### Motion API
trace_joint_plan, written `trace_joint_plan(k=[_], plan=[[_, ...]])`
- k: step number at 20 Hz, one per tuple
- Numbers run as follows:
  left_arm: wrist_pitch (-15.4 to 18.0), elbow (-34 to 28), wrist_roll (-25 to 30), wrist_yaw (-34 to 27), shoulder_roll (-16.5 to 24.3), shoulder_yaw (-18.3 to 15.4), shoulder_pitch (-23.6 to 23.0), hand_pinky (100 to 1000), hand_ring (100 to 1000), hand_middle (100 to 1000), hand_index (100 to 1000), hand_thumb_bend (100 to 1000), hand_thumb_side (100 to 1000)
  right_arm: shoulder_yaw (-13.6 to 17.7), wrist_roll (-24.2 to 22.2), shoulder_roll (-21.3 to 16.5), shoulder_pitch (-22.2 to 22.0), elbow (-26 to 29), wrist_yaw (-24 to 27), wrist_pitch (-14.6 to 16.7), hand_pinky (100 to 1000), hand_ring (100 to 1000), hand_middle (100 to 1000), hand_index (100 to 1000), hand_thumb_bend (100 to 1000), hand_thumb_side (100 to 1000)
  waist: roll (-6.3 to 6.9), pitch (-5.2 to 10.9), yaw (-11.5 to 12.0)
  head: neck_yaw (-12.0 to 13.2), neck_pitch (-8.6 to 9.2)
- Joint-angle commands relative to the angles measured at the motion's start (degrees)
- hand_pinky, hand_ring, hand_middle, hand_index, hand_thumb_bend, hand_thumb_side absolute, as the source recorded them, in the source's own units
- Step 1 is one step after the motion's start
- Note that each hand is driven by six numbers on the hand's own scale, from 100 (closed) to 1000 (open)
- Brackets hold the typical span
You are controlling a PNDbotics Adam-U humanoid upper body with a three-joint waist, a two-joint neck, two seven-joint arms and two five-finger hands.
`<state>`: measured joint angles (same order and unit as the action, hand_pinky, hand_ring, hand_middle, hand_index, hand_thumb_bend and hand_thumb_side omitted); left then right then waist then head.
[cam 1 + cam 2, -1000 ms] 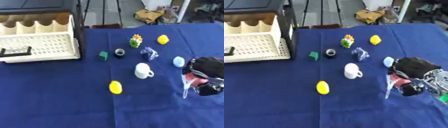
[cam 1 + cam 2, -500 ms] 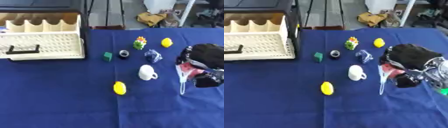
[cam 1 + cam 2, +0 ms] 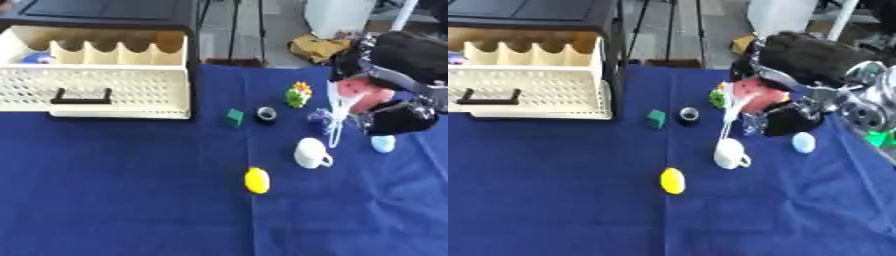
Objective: Pick up objects from table and place into drawer.
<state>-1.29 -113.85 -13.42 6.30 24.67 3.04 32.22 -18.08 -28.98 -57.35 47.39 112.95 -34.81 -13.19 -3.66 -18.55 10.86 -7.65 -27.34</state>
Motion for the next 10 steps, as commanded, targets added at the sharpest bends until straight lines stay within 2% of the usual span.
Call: trace_joint_plan(k=[1, 10], plan=[[0.1, -0.7, 0.4, -0.4, 0.5, 0.1, 0.9, 624, 813, 824, 886, 100, 1000, 0.3, -0.3, 2.0, 3.8, -2.6, 0.3, -1.0, 390, 532, 319, 456, 100, 150, -0.20, 1.12, 0.9, -0.6, 1.43], [0.2, -0.7, 1.2, -0.2, 0.3, 0.5, 1.7, 619, 812, 824, 886, 100, 1000, 1.8, 2.2, 10.3, 16.2, -14.8, -0.7, -3.2, 380, 514, 301, 438, 100, 157, -2.41, -1.22, 4.9, -2.7, 5.45]])
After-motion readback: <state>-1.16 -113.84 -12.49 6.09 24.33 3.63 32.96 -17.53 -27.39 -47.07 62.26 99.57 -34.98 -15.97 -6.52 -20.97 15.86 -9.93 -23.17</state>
